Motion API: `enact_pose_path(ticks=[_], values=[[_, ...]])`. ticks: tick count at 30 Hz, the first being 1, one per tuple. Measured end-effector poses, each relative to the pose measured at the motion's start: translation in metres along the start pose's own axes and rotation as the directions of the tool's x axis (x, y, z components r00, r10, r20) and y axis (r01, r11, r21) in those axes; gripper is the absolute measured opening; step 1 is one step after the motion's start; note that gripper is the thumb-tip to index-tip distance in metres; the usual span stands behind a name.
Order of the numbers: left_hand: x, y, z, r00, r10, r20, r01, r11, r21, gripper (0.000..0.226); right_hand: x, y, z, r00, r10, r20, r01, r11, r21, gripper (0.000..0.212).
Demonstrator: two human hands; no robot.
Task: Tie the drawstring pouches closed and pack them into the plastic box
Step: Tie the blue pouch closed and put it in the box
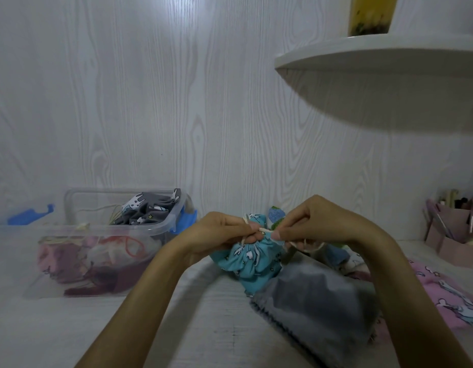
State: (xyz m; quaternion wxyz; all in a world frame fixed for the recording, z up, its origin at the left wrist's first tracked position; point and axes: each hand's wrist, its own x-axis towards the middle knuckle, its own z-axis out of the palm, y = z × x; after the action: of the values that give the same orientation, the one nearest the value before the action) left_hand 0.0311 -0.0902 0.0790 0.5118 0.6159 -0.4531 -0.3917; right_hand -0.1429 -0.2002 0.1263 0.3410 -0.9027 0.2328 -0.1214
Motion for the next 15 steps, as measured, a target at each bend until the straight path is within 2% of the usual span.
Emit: enact_pose_path(ticks=[3,5,8,11,15], values=[[0.000,0.000,0.001,1.000,0.003,-0.011,-0.004,0.996,-0.089,0.026,-0.003,-0.004,0.004,0.983,-0.048,0.176,0.055,0.998,-0.030,0.014],[0.000,0.000,0.001,0.999,0.021,-0.029,-0.023,0.995,-0.100,0.024,0.002,-0.001,0.007,0.989,-0.055,0.138,0.061,0.998,-0.035,0.015],[-0.002,0.001,-0.002,0.997,0.058,-0.059,-0.063,0.994,-0.086,0.023,0.013,0.004,0.011,0.996,-0.076,-0.041,0.077,0.997,0.013,0.006],[-0.004,0.003,0.000,0.992,0.100,-0.075,-0.104,0.994,-0.046,0.018,0.019,0.007,0.019,0.986,-0.167,-0.012,0.167,0.986,0.005,0.014],[-0.005,0.005,-0.001,0.986,0.133,-0.098,-0.127,0.990,0.062,0.021,0.023,0.009,0.030,0.979,-0.204,-0.003,0.204,0.978,0.033,0.018]])
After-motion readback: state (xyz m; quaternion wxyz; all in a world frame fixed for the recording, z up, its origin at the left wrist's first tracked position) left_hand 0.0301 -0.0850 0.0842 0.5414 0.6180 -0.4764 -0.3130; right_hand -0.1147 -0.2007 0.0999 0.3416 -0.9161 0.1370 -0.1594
